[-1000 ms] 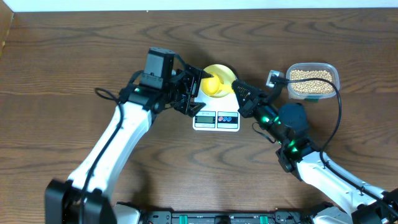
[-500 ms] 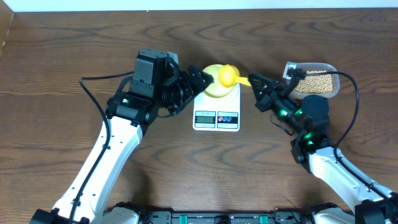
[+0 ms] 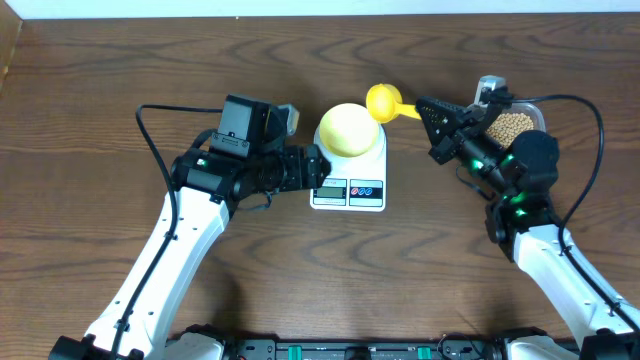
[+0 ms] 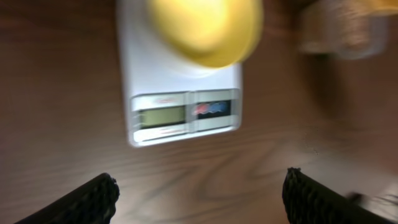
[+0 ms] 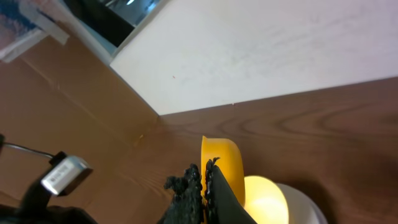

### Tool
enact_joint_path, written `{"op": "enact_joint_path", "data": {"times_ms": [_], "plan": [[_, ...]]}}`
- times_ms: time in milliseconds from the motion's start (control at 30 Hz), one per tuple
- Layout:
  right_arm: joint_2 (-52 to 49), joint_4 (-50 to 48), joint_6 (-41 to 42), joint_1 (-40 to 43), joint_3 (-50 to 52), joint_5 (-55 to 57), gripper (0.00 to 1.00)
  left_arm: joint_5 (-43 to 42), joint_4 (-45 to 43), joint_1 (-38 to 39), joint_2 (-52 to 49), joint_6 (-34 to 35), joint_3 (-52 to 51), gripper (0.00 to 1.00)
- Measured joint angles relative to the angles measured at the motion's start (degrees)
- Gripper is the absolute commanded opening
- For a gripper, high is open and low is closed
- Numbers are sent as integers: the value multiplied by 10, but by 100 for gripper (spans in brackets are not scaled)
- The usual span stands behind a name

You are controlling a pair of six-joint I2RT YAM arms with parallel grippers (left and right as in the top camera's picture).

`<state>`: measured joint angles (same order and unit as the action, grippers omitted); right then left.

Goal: Scoop item into bowl and weigh 50g on scale
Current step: 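Carry the scoop with the right gripper to the soybean tub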

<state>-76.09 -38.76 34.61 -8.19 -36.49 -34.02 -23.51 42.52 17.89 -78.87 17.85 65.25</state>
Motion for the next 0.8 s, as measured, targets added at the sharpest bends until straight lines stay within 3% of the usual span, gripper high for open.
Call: {"op": "enact_joint_path", "data": {"times_ms": [167, 467, 800], "plan": [[0, 56, -30, 30, -24, -28, 1, 87, 25, 0, 0, -16, 0, 86], [0, 204, -100, 80, -90, -61, 1, 125, 25, 0, 0, -24, 0, 86], [0, 285, -147, 107, -141, -73, 1, 142, 33, 38, 0, -158, 0, 86]]}}
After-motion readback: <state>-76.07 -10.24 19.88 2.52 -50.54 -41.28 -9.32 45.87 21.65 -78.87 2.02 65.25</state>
